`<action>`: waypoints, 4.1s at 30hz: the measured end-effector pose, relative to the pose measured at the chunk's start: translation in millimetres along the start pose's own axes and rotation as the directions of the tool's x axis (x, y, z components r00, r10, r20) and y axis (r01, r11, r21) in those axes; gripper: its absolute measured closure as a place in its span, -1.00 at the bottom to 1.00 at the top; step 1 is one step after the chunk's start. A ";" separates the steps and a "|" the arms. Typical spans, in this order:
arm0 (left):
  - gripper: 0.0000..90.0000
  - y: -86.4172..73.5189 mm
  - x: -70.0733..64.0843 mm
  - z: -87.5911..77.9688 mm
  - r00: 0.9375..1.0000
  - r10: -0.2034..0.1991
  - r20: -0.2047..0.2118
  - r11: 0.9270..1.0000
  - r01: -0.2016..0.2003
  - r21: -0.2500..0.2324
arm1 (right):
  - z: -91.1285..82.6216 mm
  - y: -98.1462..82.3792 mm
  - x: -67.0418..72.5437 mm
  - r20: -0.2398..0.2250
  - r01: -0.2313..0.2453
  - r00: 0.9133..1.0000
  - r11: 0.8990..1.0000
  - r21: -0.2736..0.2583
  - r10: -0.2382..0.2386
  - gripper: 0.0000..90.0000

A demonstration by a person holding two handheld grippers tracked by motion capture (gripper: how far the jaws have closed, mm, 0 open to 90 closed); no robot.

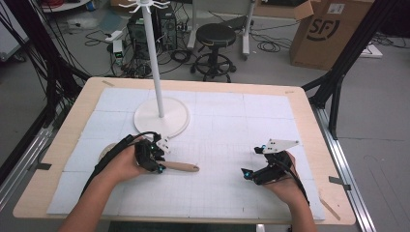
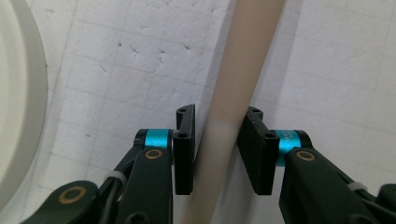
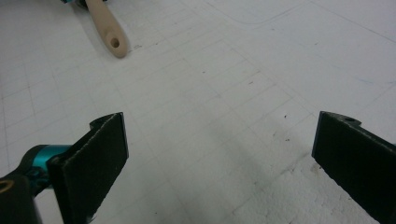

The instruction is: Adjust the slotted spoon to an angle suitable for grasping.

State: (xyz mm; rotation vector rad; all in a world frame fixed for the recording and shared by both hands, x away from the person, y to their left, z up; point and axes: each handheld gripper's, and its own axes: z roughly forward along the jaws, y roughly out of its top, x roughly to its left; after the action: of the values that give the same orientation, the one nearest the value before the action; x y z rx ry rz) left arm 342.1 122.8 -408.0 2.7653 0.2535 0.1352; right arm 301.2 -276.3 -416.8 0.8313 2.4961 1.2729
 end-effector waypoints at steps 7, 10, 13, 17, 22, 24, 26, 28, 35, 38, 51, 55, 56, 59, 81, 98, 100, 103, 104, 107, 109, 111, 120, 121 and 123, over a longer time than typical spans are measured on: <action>0.63 4.4 -3.4 -8.3 0.999 0.033 0.000 0.999 -0.033 -0.016 | 0.3 0.0 0.1 -0.001 0.000 1.000 1.000 0.001 0.000 -0.95; 0.67 6.5 -5.2 -17.2 0.999 0.035 -0.009 0.999 -0.036 -0.039 | 0.7 0.0 0.0 0.000 0.003 1.000 1.000 0.003 -0.003 -0.95; 0.67 8.5 -5.7 -27.9 1.000 0.028 -0.006 0.997 -0.029 -0.071 | 1.3 0.3 0.8 -0.001 0.003 1.000 1.000 0.005 -0.003 -0.95; 0.67 10.6 -5.9 -42.7 1.000 0.015 0.000 0.990 -0.015 -0.137 | 1.5 0.7 1.1 -0.004 0.003 1.000 1.000 0.000 -0.003 -0.95; 0.67 13.9 -7.6 -62.8 1.000 0.008 -0.002 0.978 -0.008 -0.207 | 2.4 1.3 1.7 -0.007 0.005 1.000 1.000 0.001 -0.005 -0.95; 0.68 14.8 -7.9 -69.3 1.000 0.008 -0.002 0.973 -0.009 -0.230 | 2.5 1.4 1.7 -0.007 0.007 1.000 1.000 0.000 -0.007 -0.95; 0.67 15.8 -8.6 -77.9 1.000 0.006 -0.001 0.965 -0.006 -0.261 | 2.5 2.1 2.5 -0.008 0.004 1.000 1.000 -0.003 -0.004 -0.95; 0.67 17.1 -9.3 -85.1 1.000 0.011 -0.009 0.959 -0.014 -0.283 | 2.6 2.6 2.7 -0.010 0.008 1.000 1.000 -0.005 -0.008 -0.95; 0.68 22.4 -13.7 -112.2 1.000 0.007 -0.009 0.918 -0.010 -0.396 | 1.3 8.1 5.7 -0.017 0.023 1.000 1.000 -0.019 -0.023 -0.94; 0.67 23.7 -13.7 -120.7 1.000 0.005 -0.019 0.906 -0.012 -0.423 | -1.4 11.5 7.3 -0.017 0.025 1.000 0.999 -0.035 -0.025 -0.95; 0.68 20.6 -12.5 -140.8 1.000 -0.017 -0.021 0.852 0.004 -0.523 | -8.7 28.6 9.2 -0.021 0.036 0.999 0.997 -0.075 -0.038 -0.94; 0.67 21.8 -12.7 -146.4 1.000 -0.007 -0.022 0.843 -0.006 -0.537 | -8.8 34.6 9.9 -0.019 0.046 0.999 0.996 -0.076 -0.047 -0.94; 0.67 22.3 -13.1 -147.9 1.000 -0.008 -0.022 0.840 -0.006 -0.542 | -9.1 37.5 10.4 -0.019 0.052 0.998 0.996 -0.078 -0.053 -0.94; 0.67 23.9 -13.9 -152.1 1.000 0.000 -0.018 0.829 -0.010 -0.559 | -10.0 44.6 12.0 -0.022 0.061 0.998 0.994 -0.086 -0.063 -0.94; 0.67 44.1 -16.4 -162.1 0.997 0.071 0.034 0.772 -0.033 -0.635 | -32.9 92.9 18.1 -0.071 0.076 0.993 0.970 -0.230 -0.094 -0.94; 0.67 51.9 -17.2 -157.1 0.996 0.078 0.044 0.776 -0.033 -0.630 | -44.8 123.8 22.9 -0.098 0.098 0.986 0.948 -0.303 -0.133 -0.94; 0.67 51.8 -17.3 -157.2 0.996 0.076 0.043 0.777 -0.032 -0.629 | -45.1 124.6 22.9 -0.099 0.100 0.986 0.947 -0.305 -0.136 -0.94; 0.67 51.4 -17.9 -158.1 0.996 0.079 0.039 0.776 -0.037 -0.630 | -45.0 127.3 24.1 -0.100 0.105 0.985 0.947 -0.303 -0.142 -0.94; 0.67 51.3 -18.2 -158.1 0.996 0.079 0.041 0.775 -0.036 -0.631 | -45.2 127.9 24.4 -0.101 0.108 0.984 0.947 -0.303 -0.144 -0.94; 0.67 51.6 -17.3 -157.5 0.996 0.080 0.046 0.775 -0.034 -0.631 | -48.0 130.7 26.5 -0.117 0.104 0.982 0.937 -0.333 -0.151 -0.95; 0.67 51.9 -16.2 -156.9 0.996 0.080 0.049 0.776 -0.032 -0.629 | -49.4 133.1 27.5 -0.127 0.101 0.980 0.932 -0.349 -0.154 -0.95; 0.67 52.6 -15.8 -156.0 0.996 0.078 0.047 0.779 -0.032 -0.627 | -49.8 134.7 28.0 -0.127 0.105 0.979 0.930 -0.353 -0.158 -0.94; 0.67 61.0 -16.3 -152.4 0.993 0.094 0.066 0.771 -0.031 -0.637 | -51.2 154.5 34.5 -0.150 0.129 0.969 0.920 -0.370 -0.196 -0.95; 0.67 62.1 -15.3 -151.2 0.993 0.099 0.070 0.769 -0.032 -0.639 | -51.2 156.9 35.6 -0.153 0.132 0.967 0.916 -0.379 -0.203 -0.95; 0.67 63.8 -14.9 -149.1 0.992 0.099 0.074 0.772 -0.030 -0.634 | -49.7 164.8 40.3 -0.179 0.134 0.959 0.905 -0.403 -0.222 -0.95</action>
State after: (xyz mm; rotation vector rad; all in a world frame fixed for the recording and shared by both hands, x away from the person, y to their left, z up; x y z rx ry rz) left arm 318.8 112.4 -247.2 2.0917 0.0611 0.0745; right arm 310.4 -209.8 -253.2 0.3731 2.2842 1.7915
